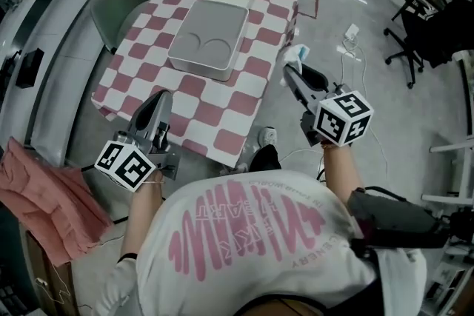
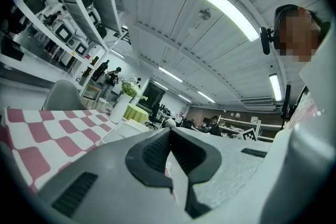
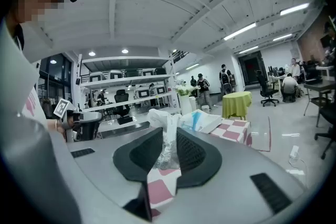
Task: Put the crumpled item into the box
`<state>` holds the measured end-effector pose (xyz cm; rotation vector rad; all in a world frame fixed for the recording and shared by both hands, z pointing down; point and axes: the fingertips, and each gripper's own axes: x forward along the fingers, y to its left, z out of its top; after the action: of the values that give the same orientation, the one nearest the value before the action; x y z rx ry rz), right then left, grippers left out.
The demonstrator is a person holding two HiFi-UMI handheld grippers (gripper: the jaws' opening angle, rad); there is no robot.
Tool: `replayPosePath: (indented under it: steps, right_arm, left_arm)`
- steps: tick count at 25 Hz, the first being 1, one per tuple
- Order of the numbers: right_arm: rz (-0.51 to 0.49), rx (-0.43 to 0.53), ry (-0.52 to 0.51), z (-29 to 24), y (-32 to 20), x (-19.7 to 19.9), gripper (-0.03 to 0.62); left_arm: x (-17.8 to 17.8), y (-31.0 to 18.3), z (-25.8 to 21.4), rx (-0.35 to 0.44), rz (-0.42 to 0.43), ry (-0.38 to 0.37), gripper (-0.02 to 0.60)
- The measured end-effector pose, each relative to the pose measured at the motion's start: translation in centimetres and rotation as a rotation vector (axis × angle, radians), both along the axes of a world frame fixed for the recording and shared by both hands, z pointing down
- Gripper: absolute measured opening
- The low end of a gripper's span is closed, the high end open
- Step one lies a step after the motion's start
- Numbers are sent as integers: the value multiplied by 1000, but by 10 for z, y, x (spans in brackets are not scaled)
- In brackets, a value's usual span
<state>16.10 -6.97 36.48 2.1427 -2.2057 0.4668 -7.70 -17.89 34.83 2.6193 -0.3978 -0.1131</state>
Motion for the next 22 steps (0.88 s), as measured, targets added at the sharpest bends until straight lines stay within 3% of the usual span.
replayPosePath:
  steps: [6, 11, 22]
  right_arm:
    - [-85, 20, 3, 2, -55, 28, 73]
    - [-112, 26, -8, 8, -91, 54, 74]
    - [-211, -66, -70, 41, -170, 107, 72]
  left_arm:
    - [11, -28, -8, 4, -94, 11, 8]
    - [36, -43, -4, -16, -117, 16, 8]
    - [85, -68, 11, -81, -226, -12, 8]
